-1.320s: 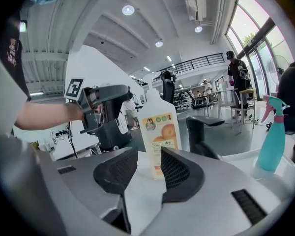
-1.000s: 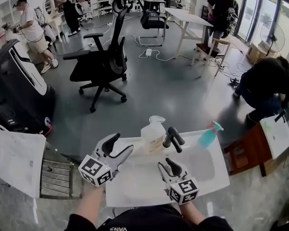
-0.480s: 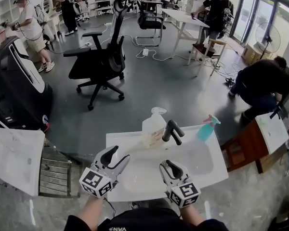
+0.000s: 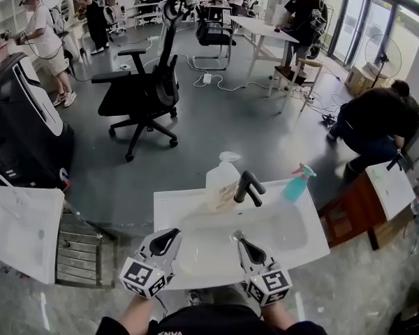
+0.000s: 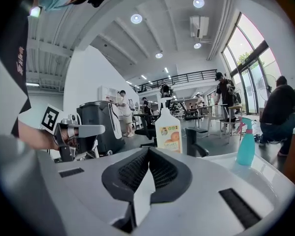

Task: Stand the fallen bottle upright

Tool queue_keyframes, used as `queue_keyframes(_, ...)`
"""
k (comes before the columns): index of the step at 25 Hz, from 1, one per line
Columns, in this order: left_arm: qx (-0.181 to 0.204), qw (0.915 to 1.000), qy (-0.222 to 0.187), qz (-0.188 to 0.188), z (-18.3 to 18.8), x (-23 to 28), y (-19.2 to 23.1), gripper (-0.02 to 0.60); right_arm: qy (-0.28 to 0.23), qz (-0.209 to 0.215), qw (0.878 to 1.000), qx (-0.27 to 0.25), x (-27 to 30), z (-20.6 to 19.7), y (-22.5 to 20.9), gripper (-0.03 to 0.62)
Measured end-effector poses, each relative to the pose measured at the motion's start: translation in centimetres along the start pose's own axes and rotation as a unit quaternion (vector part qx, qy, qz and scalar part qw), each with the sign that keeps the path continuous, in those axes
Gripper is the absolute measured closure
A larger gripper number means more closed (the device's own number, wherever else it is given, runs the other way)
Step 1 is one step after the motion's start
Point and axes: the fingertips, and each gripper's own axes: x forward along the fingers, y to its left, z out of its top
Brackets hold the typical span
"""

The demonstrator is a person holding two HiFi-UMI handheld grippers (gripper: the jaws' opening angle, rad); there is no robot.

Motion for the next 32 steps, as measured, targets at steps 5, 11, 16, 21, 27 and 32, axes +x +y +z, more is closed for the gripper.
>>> queue_keyframes(5,-0.009,0.9999,0.01,0.009,-1.2,-1.5,0.1,0.557,-0.003,0.0,1.0,0.012,-0.1,-0.1,0.5,0.592)
queue_keyframes(11,-0.015,0.9995,0.009,0.027,-1.3,-2.7,0.6,0.561,0.002,0.004,1.0,0.003,0.0,-0.2,1.5,0.592)
queue_keyframes(16,-0.017,0.9994,0.007,0.028,-1.3,-3.1,0.7,0.561,0.001,0.01,1.0,0.002,0.4,-0.2,1.8,0.592)
queue_keyframes(21,-0.015,0.9995,0.005,0.029,-0.6,-3.6,0.7,0.561,-0.001,0.011,1.0,0.004,0.3,0.2,2.3,0.592)
queue_keyframes(27,-0.012,0.9995,0.004,0.027,-0.6,-3.4,0.6,0.561,-0.001,0.012,1.0,0.003,0.4,0.2,2.1,0.592)
queue_keyframes(32,-0.009,0.9996,0.001,0.026,-0.9,-3.0,0.6,0.561,-0.003,0.011,1.0,0.004,0.6,-0.2,1.7,0.592)
